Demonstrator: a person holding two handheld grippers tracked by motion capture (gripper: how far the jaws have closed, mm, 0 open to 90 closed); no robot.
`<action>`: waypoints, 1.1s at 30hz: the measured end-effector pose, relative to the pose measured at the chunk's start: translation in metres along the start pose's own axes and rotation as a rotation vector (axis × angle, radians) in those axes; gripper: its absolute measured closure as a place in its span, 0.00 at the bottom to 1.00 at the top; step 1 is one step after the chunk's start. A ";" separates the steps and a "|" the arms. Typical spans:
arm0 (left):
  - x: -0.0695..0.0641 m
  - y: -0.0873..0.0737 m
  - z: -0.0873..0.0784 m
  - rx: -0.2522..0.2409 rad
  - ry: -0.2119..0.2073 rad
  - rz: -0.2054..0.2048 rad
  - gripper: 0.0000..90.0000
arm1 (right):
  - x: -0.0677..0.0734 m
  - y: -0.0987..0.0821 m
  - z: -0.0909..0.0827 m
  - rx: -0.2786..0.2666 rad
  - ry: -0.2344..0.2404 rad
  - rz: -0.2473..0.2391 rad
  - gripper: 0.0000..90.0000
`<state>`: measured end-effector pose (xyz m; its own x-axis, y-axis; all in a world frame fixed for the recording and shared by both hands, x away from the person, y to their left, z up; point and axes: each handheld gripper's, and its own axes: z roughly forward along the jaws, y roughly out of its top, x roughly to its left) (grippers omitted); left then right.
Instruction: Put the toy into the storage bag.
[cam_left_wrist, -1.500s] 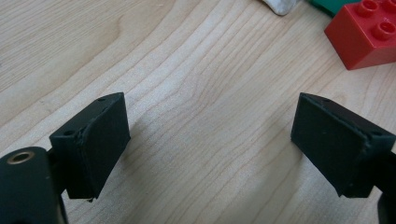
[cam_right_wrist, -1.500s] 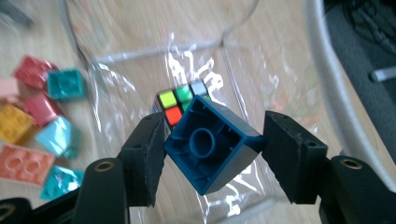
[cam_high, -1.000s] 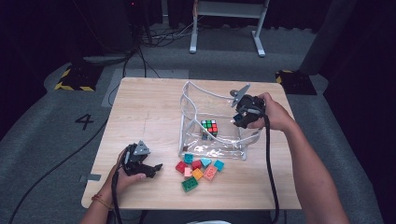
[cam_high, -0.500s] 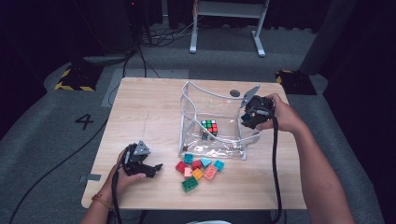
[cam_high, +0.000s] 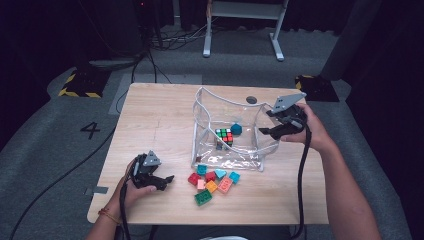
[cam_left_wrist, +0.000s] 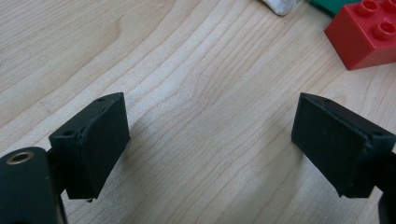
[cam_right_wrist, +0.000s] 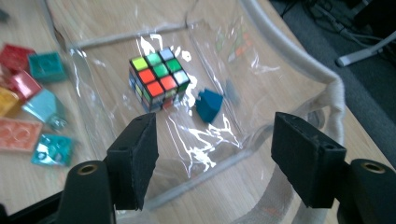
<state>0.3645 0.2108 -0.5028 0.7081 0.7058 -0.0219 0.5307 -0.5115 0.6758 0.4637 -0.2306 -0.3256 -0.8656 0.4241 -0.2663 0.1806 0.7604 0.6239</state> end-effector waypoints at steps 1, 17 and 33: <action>0.000 0.000 0.000 0.000 0.000 0.000 0.13 | 0.002 -0.002 -0.004 -0.030 -0.004 0.023 0.36; 0.000 0.000 0.000 0.000 0.000 0.000 0.13 | 0.031 -0.037 -0.050 -0.289 -0.101 0.150 0.38; 0.000 0.000 0.000 0.001 -0.001 0.007 0.13 | 0.082 -0.078 -0.068 -0.394 -0.108 0.178 0.40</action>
<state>0.3645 0.2110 -0.5025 0.7121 0.7019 -0.0177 0.5264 -0.5171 0.6749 0.3474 -0.2886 -0.3465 -0.7795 0.5965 -0.1914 0.1124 0.4337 0.8940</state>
